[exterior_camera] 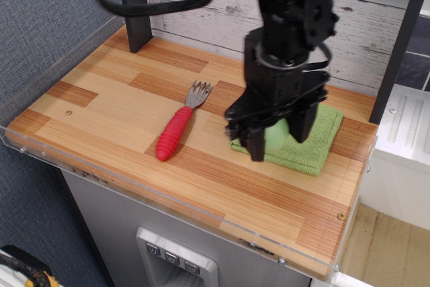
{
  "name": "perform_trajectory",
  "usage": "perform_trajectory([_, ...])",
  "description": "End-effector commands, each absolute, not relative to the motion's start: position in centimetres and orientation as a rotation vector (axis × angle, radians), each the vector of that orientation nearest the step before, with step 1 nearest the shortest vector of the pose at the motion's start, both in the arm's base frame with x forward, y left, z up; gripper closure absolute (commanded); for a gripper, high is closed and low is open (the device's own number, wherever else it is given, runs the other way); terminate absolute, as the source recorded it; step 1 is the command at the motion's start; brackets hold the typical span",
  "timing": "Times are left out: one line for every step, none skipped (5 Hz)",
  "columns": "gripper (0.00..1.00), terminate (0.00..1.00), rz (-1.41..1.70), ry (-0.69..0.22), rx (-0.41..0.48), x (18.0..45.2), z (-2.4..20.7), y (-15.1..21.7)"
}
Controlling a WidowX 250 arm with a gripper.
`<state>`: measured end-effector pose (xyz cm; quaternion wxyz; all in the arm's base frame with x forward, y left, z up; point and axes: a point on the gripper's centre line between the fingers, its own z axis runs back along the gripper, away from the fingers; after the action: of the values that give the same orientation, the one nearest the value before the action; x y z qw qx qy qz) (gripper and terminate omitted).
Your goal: Move green pear to center of green cloth.
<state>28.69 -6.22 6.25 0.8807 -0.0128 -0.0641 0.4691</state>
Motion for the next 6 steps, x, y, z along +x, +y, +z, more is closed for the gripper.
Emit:
perform_trajectory([1.00, 0.00, 0.868, -0.218, -0.049, 34.2, 6.8, -7.0])
perform_trajectory([1.00, 0.00, 0.838, -0.226, -0.034, 36.0, 5.5, -7.1])
perform_trajectory([1.00, 0.00, 0.823, -0.256, 0.015, 36.5, 4.9, -6.8])
perform_trajectory([0.00, 0.00, 0.826, -0.241, 0.002, 36.6, 4.7, -6.0])
perform_trajectory([0.00, 0.00, 0.816, -0.242, -0.004, 36.6, 5.9, -5.6])
perform_trajectory([0.00, 0.00, 0.814, -0.267, -0.049, 36.3, 7.7, -5.0])
